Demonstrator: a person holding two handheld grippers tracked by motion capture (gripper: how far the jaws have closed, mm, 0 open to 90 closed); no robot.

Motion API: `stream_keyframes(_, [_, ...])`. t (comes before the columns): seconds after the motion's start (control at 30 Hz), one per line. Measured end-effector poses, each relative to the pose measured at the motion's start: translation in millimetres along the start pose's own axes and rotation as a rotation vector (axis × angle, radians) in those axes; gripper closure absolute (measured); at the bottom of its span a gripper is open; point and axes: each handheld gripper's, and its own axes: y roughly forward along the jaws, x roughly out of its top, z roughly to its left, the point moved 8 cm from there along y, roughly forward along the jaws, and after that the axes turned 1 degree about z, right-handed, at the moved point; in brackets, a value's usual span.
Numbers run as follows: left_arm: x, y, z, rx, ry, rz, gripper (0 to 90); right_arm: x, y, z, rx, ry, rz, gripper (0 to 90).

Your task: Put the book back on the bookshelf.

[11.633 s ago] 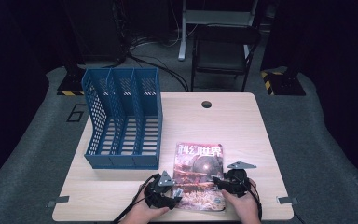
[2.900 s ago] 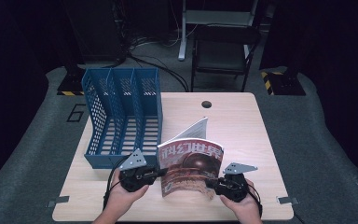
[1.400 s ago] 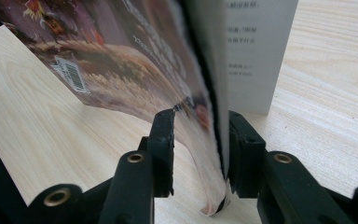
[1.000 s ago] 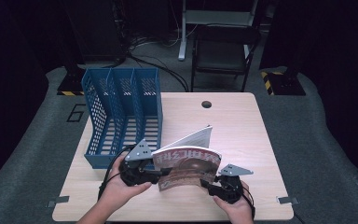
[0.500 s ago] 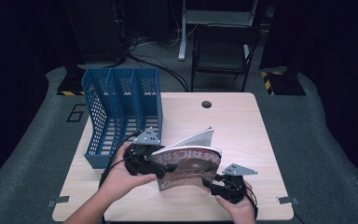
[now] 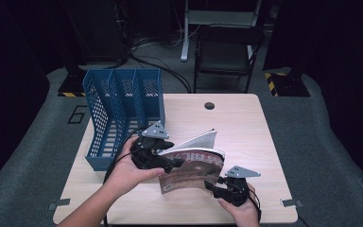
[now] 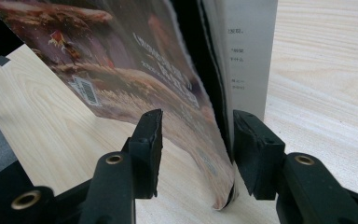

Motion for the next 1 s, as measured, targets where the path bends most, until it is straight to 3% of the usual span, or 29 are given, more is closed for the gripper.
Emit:
stream_keyframes(0.1, [4.0,-0.9,-0.2,0.014,0.010,0.000,45.0,0.5,-0.8,0.3,-0.001,-0.003,-0.003,54.1])
stream_keyframes(0.33, [12.1,-0.5,-2.2,0.029,0.051,0.017,54.7,2.2,-2.3,-0.6,-0.003,-0.003,-0.016,54.7])
stream_keyframes(0.6, [17.5,4.8,-7.2,0.020,0.084,0.038,62.0,6.7,-6.5,-1.8,-0.020,-0.009,-0.056,64.2])
stream_keyframes(0.7, [18.8,5.3,-8.1,0.024,0.079,0.037,64.0,7.1,-6.1,-2.5,-0.030,-0.021,-0.059,67.4])
stream_keyframes(1.0, [22.3,8.0,-10.2,0.029,0.092,0.062,70.6,10.1,-4.2,-2.5,-0.036,-0.014,-0.074,70.1])
